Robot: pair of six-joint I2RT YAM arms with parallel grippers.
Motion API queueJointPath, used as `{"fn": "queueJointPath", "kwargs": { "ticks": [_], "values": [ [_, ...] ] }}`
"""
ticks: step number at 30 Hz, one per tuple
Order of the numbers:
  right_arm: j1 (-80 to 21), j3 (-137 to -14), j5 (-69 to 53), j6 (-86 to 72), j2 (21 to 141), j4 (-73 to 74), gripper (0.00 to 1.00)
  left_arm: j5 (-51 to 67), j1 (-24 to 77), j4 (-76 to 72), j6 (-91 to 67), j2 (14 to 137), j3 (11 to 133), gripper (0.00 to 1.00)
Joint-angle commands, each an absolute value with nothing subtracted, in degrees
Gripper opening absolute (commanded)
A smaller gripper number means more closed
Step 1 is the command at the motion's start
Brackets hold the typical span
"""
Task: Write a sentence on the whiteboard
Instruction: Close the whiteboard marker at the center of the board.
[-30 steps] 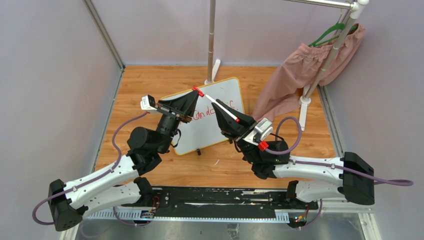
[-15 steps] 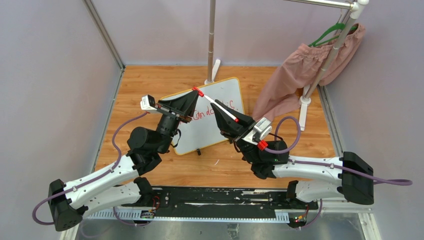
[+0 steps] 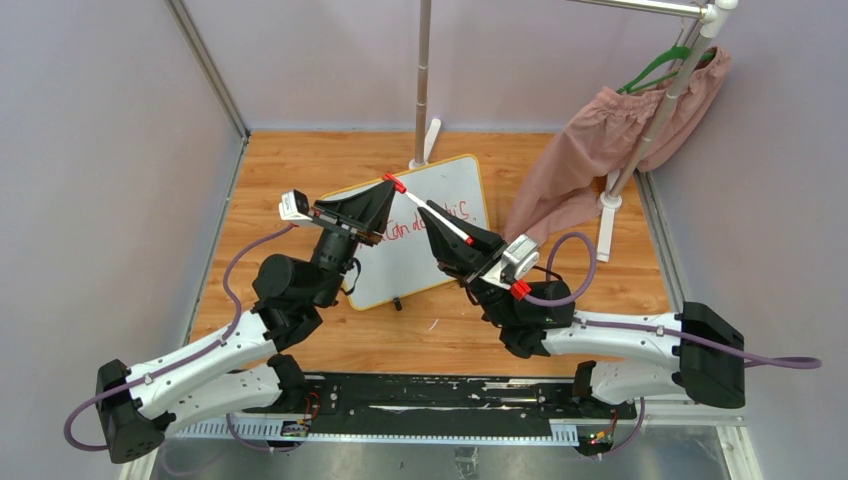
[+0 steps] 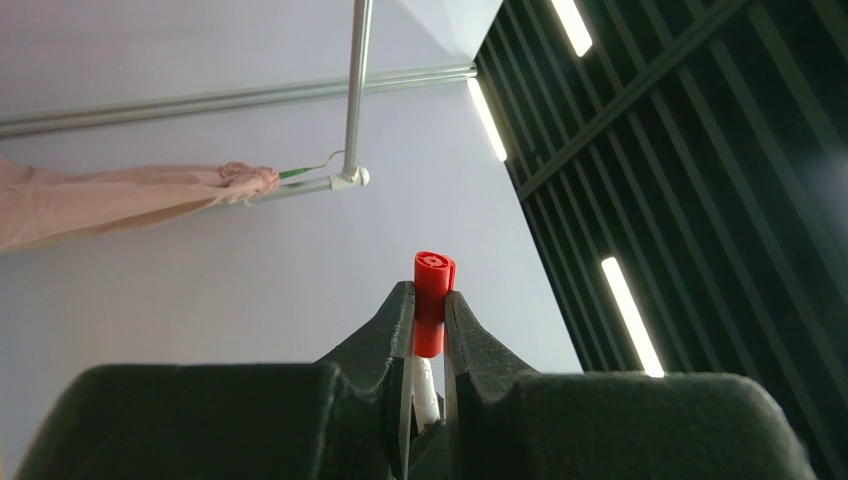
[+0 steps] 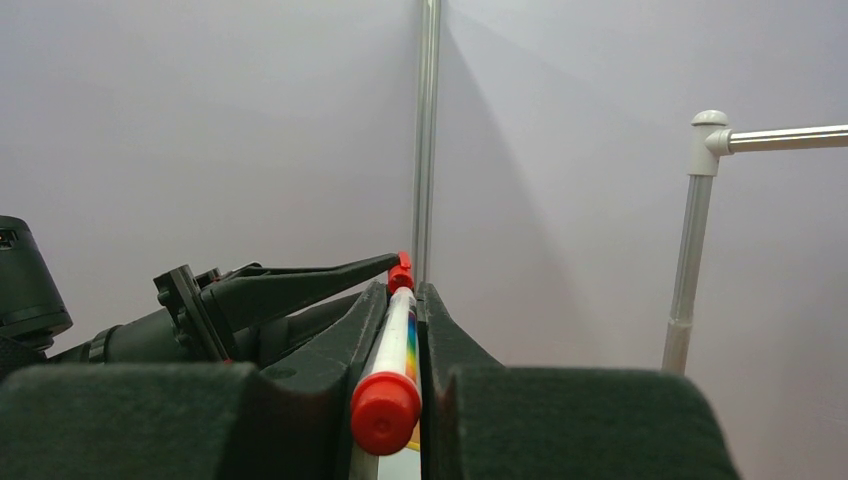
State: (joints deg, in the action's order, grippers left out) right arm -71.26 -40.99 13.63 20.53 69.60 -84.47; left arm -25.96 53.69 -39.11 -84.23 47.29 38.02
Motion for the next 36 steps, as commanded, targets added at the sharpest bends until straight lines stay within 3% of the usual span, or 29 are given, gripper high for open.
{"fn": "queueJointPath", "kwargs": {
  "ticks": [1, 36],
  "values": [
    [-70.8, -42.8, 14.6, 20.0, 70.2, -87.8, 0.00, -25.7, 53.3, -39.8, -83.5, 46.7, 38.2, 0.00],
    [-69.0, -45.4, 14.2, 22.6, 78.3, -89.3, 0.00, -16.3, 53.5, -40.7, -81.4, 50.3, 41.6, 0.00]
  ]
}}
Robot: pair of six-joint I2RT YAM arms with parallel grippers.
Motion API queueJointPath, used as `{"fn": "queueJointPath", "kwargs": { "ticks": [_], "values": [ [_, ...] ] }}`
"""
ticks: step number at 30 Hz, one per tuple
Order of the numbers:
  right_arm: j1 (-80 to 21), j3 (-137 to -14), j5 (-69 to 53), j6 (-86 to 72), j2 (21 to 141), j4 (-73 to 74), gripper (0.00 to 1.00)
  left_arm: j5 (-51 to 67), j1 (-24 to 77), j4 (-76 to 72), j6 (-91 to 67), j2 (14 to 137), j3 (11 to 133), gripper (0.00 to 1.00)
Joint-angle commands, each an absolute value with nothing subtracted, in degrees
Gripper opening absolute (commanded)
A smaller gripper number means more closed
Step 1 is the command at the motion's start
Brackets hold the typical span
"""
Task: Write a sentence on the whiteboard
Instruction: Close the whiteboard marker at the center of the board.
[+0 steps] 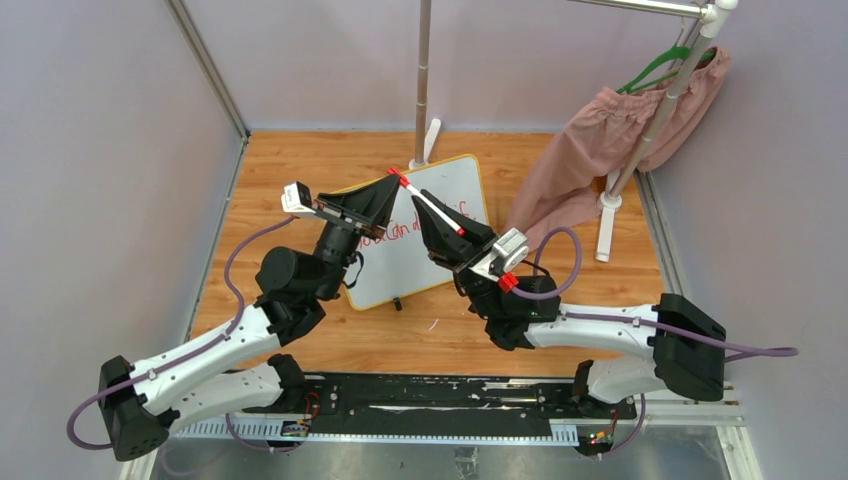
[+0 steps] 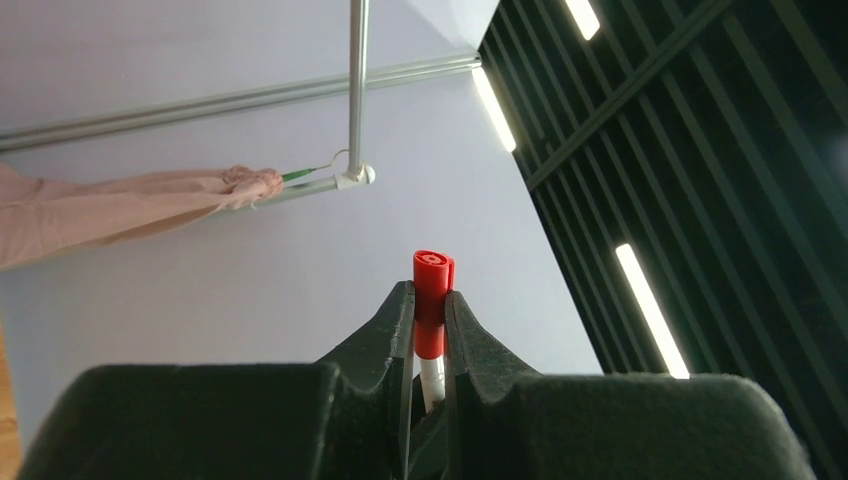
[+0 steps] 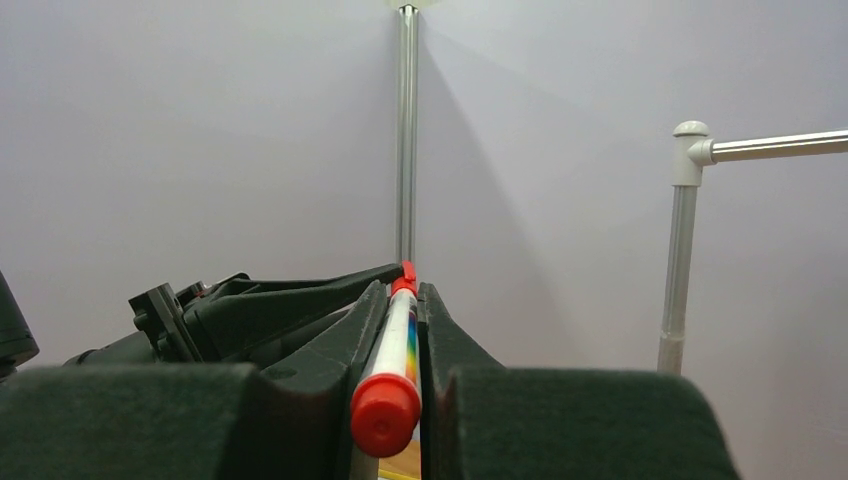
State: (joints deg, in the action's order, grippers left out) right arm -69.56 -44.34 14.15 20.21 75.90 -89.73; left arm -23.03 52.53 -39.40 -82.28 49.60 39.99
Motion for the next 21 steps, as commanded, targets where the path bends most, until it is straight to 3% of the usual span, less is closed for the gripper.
{"fn": "queueJointPath", "kwargs": {
  "ticks": [1, 21],
  "values": [
    [-68.9, -45.6, 14.2, 23.2, 78.7, -89.5, 0.00, -16.2, 53.5, -40.7, -81.5, 50.4, 41.5, 0.00],
    [-69.0, -49.2, 16.4, 29.1, 83.2, -91.4, 0.00, -15.2, 53.6, -43.2, -84.4, 53.1, 41.7, 0.00]
  ]
}}
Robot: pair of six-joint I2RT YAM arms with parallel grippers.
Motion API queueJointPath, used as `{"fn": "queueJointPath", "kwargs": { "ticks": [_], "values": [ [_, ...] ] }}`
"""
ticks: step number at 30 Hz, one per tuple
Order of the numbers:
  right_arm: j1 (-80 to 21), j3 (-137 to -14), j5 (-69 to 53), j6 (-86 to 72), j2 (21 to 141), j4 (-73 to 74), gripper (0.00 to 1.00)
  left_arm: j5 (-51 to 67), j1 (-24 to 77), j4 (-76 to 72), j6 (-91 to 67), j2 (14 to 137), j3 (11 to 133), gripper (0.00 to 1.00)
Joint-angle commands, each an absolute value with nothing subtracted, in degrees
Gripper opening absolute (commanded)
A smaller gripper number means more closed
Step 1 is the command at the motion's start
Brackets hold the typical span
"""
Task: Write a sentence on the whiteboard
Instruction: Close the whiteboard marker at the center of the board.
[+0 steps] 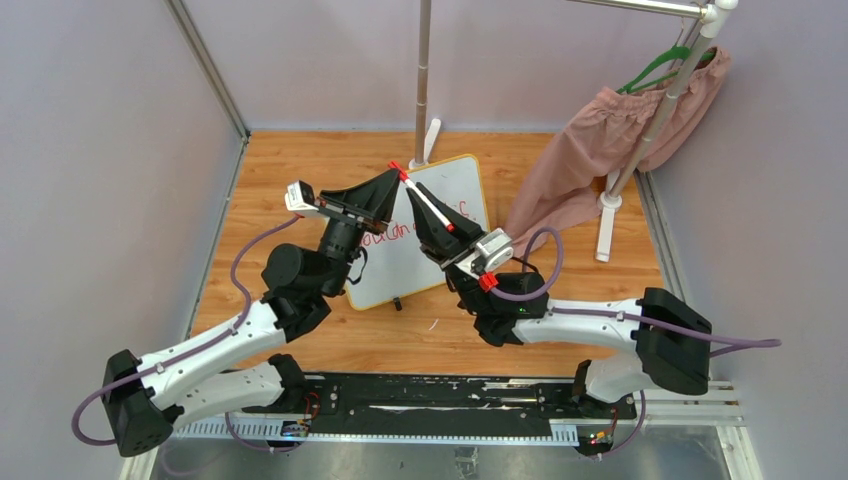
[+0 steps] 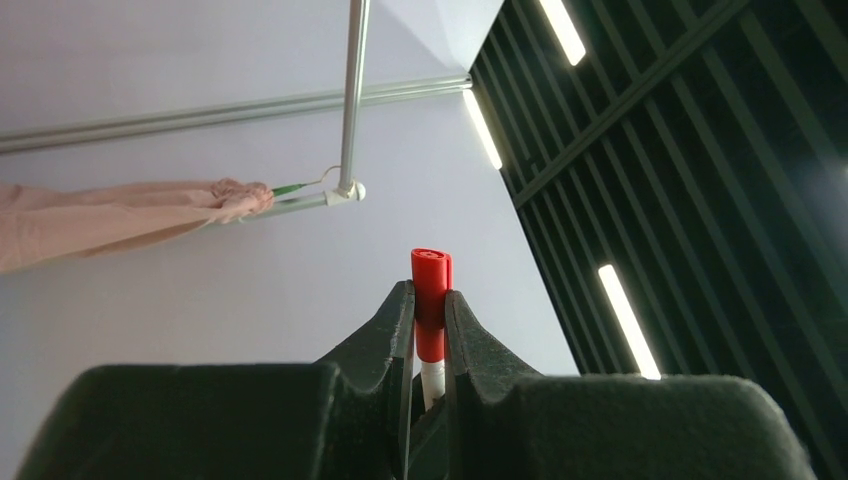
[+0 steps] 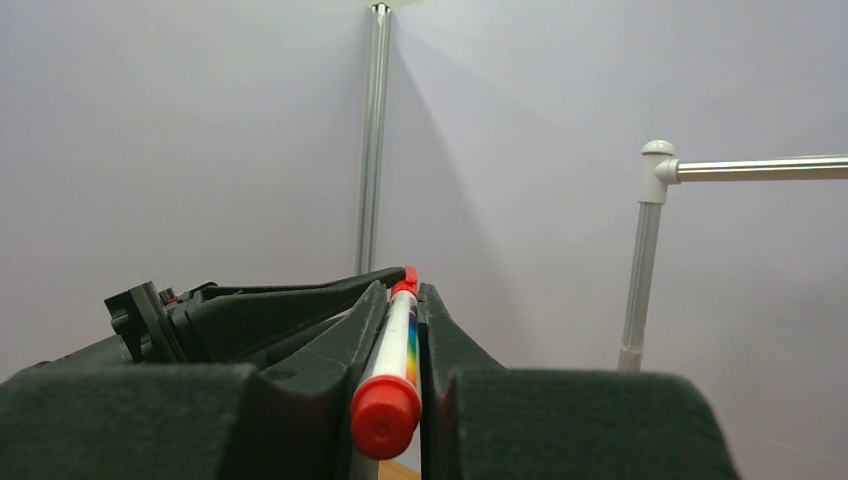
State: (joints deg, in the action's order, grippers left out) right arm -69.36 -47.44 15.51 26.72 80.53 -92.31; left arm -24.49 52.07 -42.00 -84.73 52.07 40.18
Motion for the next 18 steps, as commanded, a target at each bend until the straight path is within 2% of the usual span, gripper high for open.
{"fn": "queueJointPath", "kwargs": {
  "ticks": [1, 18],
  "values": [
    [-69.0, -49.4, 16.2, 29.2, 83.4, -91.4, 0.00, -15.0, 53.7, -43.2, -84.4, 53.2, 42.0, 0.00],
    [-69.0, -50.0, 13.5, 25.0, 83.8, -91.4, 0.00, -14.8, 54.4, -43.5, -82.6, 53.8, 43.3, 0.00]
  ]
}}
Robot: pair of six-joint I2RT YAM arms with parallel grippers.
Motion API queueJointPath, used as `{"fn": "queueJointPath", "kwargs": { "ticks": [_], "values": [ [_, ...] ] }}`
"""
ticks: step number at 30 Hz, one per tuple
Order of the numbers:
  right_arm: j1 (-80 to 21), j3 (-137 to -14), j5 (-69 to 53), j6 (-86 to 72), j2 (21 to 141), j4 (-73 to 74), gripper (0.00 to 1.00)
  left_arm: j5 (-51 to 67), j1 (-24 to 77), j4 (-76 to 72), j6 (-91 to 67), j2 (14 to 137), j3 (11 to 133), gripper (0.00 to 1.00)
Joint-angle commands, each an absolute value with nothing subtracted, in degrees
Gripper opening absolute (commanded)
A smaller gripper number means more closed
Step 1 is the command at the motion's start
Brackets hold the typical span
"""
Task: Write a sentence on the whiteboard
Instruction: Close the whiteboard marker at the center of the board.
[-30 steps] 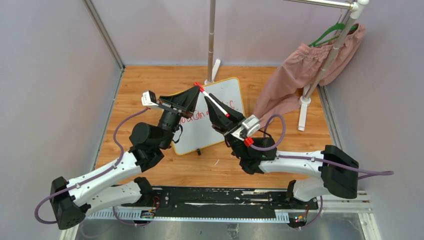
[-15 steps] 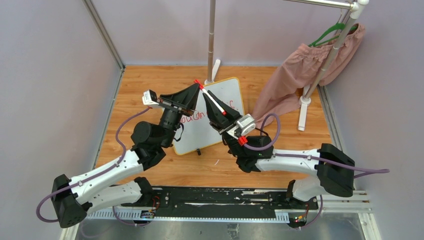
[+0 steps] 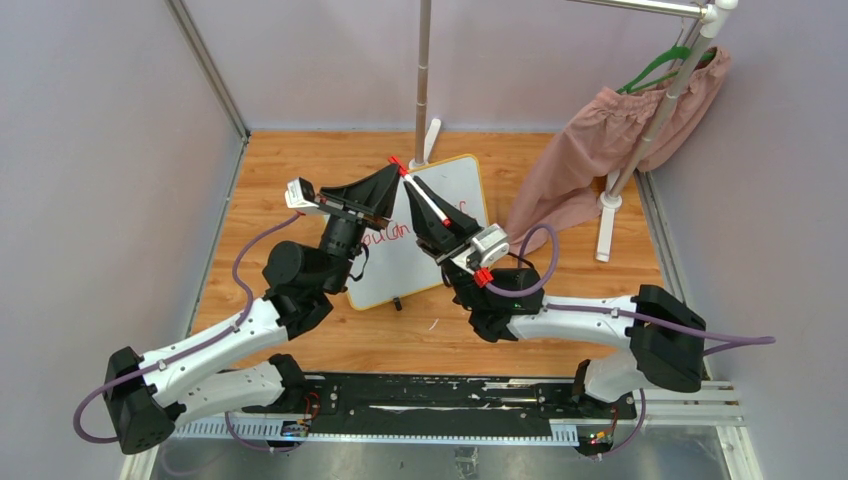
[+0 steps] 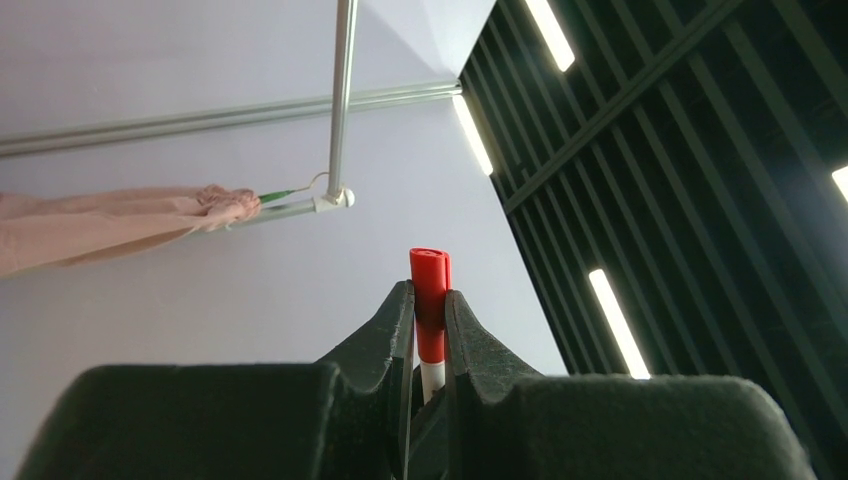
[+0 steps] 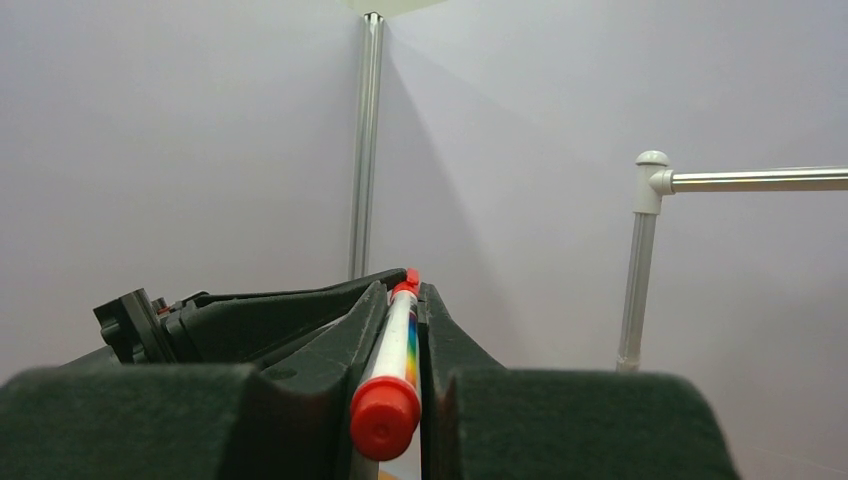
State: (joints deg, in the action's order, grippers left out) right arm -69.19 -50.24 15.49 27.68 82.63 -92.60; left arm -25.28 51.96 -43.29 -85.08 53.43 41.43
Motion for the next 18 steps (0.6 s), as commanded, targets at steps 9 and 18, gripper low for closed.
{"fn": "queueJointPath", "kwargs": {
  "ticks": [9, 18],
  "values": [
    [-69.0, -48.8, 12.0, 21.9, 79.9, -91.4, 0.00, -10.6, 54.4, -43.4, -81.1, 54.9, 44.7, 0.03],
    [-69.0, -47.4, 9.2, 19.9, 77.4, -91.4, 0.00, -8.4, 54.4, -43.5, -79.3, 55.4, 46.3, 0.02]
  ]
}}
